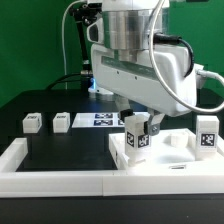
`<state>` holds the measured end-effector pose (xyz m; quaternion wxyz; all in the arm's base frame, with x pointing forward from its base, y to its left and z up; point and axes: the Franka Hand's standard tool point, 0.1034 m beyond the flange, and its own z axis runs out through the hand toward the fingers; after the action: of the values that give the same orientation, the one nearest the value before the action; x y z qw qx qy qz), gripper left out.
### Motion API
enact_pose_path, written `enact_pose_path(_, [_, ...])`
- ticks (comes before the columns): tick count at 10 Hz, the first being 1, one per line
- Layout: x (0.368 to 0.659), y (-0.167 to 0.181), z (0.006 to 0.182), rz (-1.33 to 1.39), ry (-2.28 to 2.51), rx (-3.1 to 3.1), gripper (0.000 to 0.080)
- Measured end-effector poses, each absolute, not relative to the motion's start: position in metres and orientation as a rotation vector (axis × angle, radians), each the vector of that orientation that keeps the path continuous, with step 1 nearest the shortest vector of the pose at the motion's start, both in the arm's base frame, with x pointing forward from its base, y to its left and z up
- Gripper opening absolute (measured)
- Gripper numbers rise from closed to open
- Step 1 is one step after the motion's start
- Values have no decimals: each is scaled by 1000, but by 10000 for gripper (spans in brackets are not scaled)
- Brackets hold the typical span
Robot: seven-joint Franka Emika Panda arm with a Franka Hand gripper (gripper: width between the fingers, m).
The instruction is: Assemble square table
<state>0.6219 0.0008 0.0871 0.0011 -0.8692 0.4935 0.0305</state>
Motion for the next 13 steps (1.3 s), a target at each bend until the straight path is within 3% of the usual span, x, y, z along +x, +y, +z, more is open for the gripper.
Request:
enact_pose_path(3, [622, 6, 88, 32, 1144, -2907, 646])
enact_pose_path(13, [624, 5, 87, -27, -313, -3135, 649])
